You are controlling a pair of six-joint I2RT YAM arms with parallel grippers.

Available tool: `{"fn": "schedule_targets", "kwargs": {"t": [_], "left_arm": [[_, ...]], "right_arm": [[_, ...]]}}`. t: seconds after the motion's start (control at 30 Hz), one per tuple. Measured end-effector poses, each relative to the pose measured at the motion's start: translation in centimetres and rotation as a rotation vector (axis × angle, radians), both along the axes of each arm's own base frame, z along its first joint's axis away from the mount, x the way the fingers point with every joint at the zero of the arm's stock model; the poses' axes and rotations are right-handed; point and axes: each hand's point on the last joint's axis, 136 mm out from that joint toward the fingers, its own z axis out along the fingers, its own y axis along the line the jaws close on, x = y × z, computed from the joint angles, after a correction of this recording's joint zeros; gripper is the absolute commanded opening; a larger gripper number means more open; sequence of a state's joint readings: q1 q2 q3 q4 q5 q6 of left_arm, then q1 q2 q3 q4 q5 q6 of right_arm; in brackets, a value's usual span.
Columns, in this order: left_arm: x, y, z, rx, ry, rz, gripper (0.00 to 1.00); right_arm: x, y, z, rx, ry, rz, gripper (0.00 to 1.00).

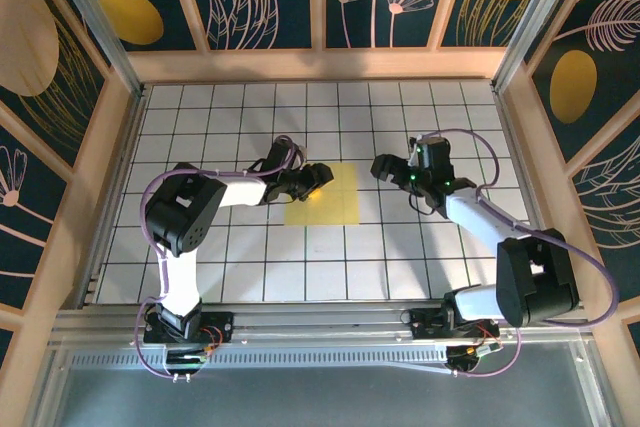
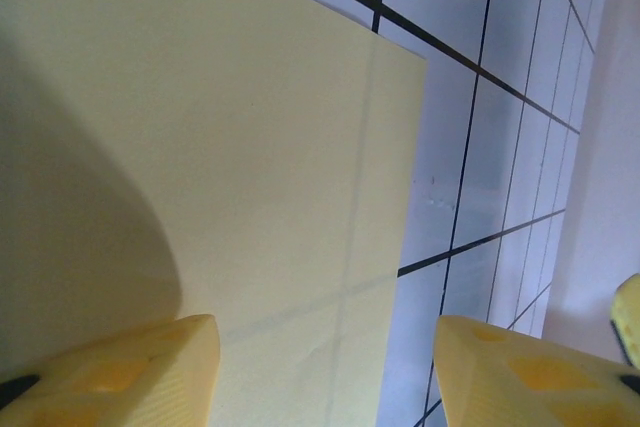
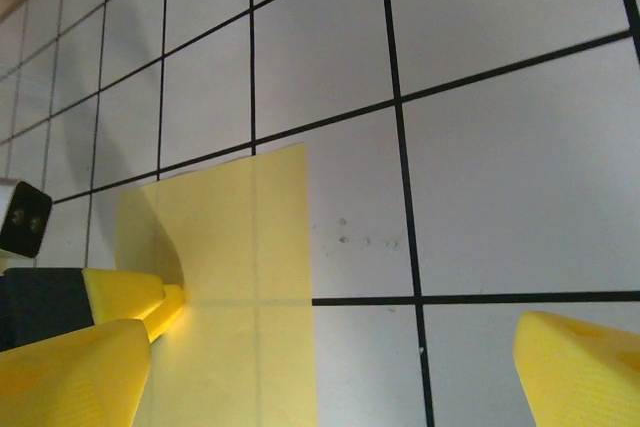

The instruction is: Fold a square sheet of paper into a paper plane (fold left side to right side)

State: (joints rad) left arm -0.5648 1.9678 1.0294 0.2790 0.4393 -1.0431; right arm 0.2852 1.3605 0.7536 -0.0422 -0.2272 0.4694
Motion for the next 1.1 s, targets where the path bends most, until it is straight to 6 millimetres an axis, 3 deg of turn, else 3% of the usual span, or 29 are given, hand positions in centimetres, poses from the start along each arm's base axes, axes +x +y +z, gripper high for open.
{"fn": "schedule_targets", "kwargs": {"t": [0.17, 0.37, 0.67, 0.87, 1.1], "left_arm": [[0.0, 0.8, 0.9, 0.046, -0.022, 0.009, 0.61], [-1.4, 2.4, 3.3, 0.070, -0.085, 0.018, 0.58], [-6.3, 6.1, -1.4, 0.183, 0.023, 0.009, 0.48], [-6.3, 6.2, -1.3, 0.187, 0.017, 0.012, 0.47], [-6.3, 6.2, -1.4, 0.189, 0.018, 0.013, 0.47]], "right_arm": [[1.2, 1.0, 0.3, -0.070, 0.014, 0.037, 0.96], [2.9, 4.7, -1.7, -0.226, 0.073, 0.140, 0.99], [4.7, 10.7, -7.0, -0.417, 0.148, 0.283, 0.99], [6.0, 12.5, -8.4, -0.474, 0.146, 0.313, 0.99], [6.5, 12.4, -9.6, -0.515, 0.163, 0.313, 0.99]]}}
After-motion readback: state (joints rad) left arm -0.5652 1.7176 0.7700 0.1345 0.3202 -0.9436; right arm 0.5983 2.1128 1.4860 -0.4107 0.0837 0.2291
